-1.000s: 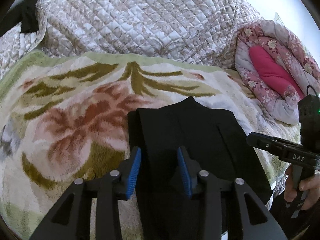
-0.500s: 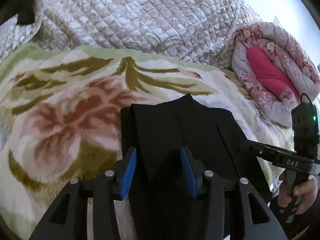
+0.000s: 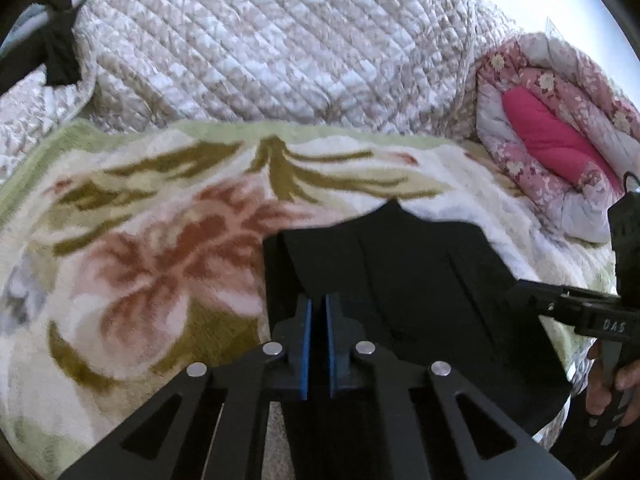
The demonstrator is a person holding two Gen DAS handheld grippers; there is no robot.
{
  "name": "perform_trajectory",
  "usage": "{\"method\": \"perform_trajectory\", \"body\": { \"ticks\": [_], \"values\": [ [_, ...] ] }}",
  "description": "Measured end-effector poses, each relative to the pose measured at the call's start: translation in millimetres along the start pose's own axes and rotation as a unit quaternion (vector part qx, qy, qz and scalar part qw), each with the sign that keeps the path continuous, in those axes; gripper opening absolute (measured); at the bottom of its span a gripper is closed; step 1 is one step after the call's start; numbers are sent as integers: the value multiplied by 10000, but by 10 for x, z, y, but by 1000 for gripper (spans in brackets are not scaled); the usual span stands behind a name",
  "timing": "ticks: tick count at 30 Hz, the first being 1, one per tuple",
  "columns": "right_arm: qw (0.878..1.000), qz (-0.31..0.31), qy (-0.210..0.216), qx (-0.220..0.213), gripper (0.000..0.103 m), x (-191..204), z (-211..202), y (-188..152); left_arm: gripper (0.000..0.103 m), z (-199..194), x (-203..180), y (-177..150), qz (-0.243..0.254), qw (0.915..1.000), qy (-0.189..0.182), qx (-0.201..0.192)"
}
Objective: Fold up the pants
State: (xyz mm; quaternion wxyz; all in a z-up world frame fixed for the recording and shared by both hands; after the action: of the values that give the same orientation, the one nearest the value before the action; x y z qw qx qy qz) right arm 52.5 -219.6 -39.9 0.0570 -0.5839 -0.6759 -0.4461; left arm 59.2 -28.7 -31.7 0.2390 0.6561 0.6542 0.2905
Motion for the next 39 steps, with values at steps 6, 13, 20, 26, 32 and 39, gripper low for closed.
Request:
{"method": "perform_trajectory", "body": {
  "ticks": [6,13,20,26,32,39],
  "values": [
    [9998,8,-94,-168,51,-16,-86,21,15,-63,119,15,-295,9995,-116,76],
    [9971,-608,-204,-411,51,264,-246,-19,15,-487,180,-16,-347,9986,-313,-266],
    [9895,-1326,-541,169,46,411,32,-180,15,-364,-159,-241,206,9984,-514,112],
    [9913,-1210,-497,-175,25,364,65,214,15,-274,-191,2,107,9984,-564,-4],
    [9956,-695,-595,203,22,60,392,284,15,-35,-222,13,105,9986,-491,143],
    [9969,-702,-344,-29,22,176,133,170,17,-197,-196,-20,117,9990,-426,122]
  ]
}}
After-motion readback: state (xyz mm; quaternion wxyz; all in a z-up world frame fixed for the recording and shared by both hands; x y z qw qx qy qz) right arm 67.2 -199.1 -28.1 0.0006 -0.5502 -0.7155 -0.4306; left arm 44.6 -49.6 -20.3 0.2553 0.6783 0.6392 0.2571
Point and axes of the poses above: each gripper's, at about its wrist camera, not at the fingertips, and z roughly the way its jaws point, x to its left, y to its top, the point moved 8 cm from there along z, roughly the way its jaws point, and after that the axes turned 15 degrees about y, right-handed, at the moved point
